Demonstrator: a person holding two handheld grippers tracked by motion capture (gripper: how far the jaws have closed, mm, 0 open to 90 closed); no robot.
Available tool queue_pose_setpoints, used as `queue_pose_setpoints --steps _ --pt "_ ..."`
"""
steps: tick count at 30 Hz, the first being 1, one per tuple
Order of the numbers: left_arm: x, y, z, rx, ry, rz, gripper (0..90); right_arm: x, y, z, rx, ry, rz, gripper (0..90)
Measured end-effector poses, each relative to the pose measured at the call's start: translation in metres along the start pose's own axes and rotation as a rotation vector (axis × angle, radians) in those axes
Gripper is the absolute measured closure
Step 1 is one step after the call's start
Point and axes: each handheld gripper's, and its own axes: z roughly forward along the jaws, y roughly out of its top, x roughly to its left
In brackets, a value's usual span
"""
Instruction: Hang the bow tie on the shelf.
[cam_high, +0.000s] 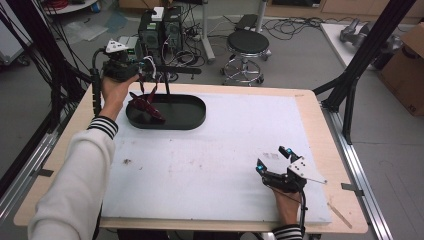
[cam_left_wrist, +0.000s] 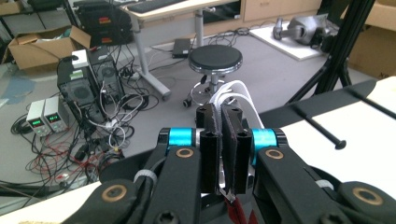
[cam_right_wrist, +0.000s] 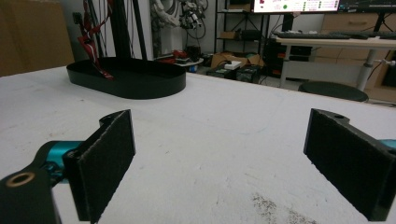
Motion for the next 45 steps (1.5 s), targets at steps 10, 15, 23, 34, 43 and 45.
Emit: queue_pose_setpoints --steps 10,15,23,34,43,45 --pt "-0.002 -0.006 0.006 0.05 -0.007 0.024 85.8 0.0 0.0 0.0 0.0 0.0 0.0 8.0" --pt "-0.002 -0.007 0.007 0.067 -0.013 0.017 85.4 0.0 0.0 0.0 0.0 0.0 0.0 7.9" --pt "-0.004 -0.006 0.006 0.065 -0.025 0.013 74.3 0.0 0.0 0.0 0.0 -0.001 -0.002 7.9" --pt "0.0 -0.01 -0.008 -0.078 -0.103 0.012 21.2 0.0 0.0 0.0 -0.003 0.0 -0.013 7.9" --pt "-0.003 -0.027 -0.03 -0.127 -0.154 -0.007 6.4 0.0 0.0 0.0 -0.001 -0.002 -0.019 7.9" --pt "-0.006 -0.031 -0.04 -0.144 -0.169 0.007 6.4 0.0 0.0 0.0 -0.001 -0.002 -0.016 7.9"
